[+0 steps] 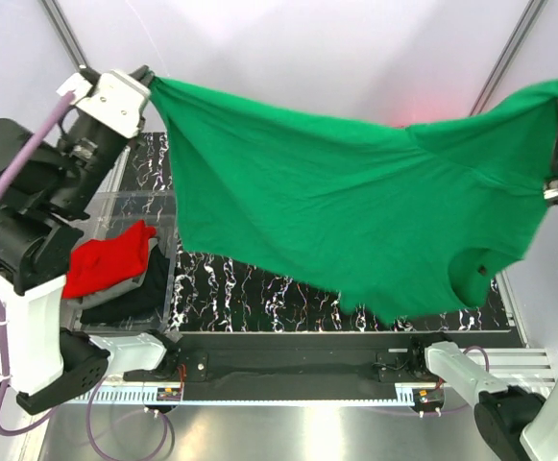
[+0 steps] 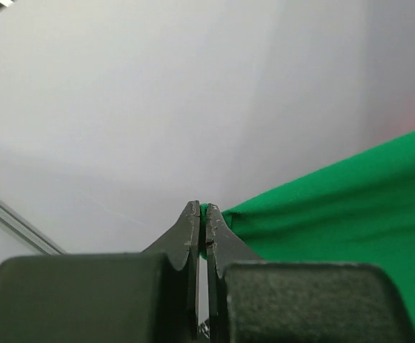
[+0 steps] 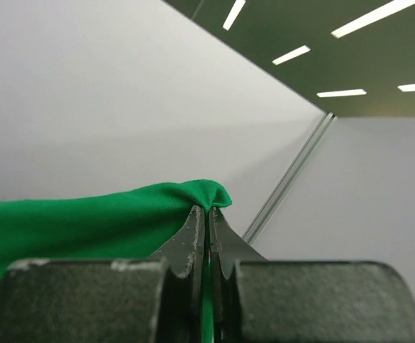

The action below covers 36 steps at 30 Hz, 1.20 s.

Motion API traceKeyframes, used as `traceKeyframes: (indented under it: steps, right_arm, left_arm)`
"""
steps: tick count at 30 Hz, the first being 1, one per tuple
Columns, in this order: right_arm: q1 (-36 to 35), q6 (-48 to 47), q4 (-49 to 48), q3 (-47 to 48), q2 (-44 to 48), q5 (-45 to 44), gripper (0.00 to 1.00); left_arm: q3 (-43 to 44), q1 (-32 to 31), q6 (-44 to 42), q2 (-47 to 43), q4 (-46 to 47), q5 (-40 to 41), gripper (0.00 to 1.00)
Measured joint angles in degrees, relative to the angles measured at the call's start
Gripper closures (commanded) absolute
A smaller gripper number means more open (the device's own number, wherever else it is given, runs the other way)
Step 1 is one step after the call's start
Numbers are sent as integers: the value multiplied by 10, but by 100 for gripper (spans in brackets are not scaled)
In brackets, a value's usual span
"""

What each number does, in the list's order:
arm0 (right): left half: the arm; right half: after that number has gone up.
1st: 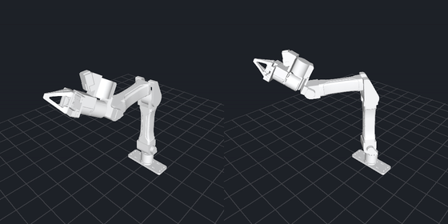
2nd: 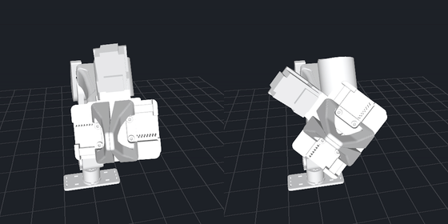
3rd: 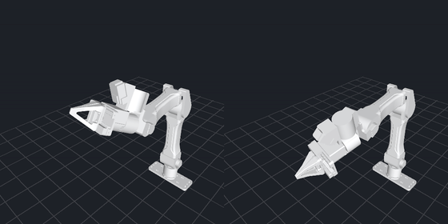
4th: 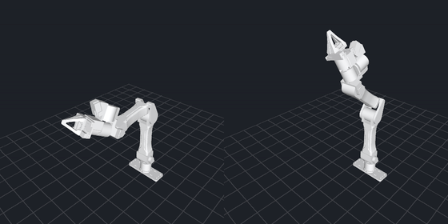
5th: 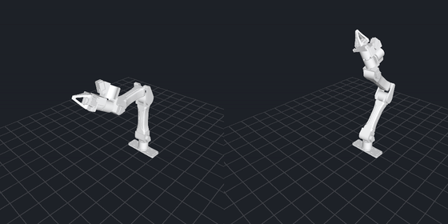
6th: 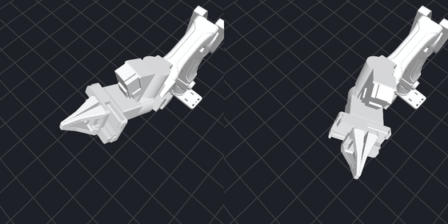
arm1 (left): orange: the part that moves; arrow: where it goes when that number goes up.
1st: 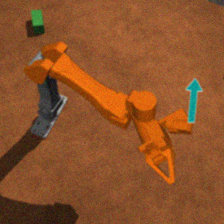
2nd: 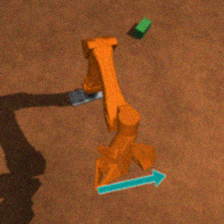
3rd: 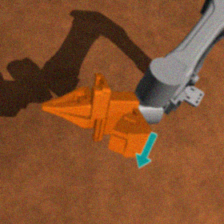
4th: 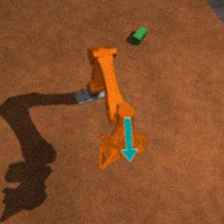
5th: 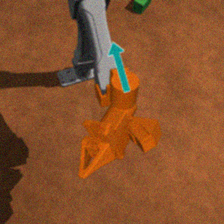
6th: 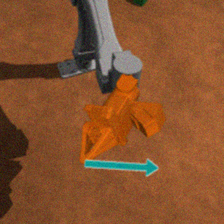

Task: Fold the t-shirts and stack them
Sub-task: Flatten the tshirt out, then fold the tshirt

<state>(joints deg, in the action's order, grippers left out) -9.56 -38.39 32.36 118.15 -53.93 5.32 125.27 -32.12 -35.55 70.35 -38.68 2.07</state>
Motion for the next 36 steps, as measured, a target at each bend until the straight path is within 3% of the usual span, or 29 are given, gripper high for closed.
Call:
traceKeyframes:
  steps: [4, 10, 14, 17, 23, 31, 36]
  right_arm:
    - [0, -18, -47, 5, -36, 2, 100]
    - [0, -39, -136, -206, -86, 4, 100]
    - [2, -47, -178, -341, -192, 6, 100]
    - [6, -56, -184, -389, -281, 9, 100]
    - [12, -60, -254, -369, -461, 18, 100]
    - [12, -62, -299, -202, -704, 16, 100]
    - [13, -59, -305, -110, -777, 11, 100]
  left_arm:
    - [-6, 2, -11, 5, 11, 3, 100]
    - [-167, 18, -20, 26, 24, 20, 100]
    - [-282, 63, -14, 93, 26, 12, 100]
    - [-326, 93, -14, 160, 26, 7, 100]
    - [-336, 128, -15, 297, 58, 0, 100]
    - [-299, 143, -9, 462, 85, -3, 100]
    - [-232, 151, 2, 521, 89, 2, 100]
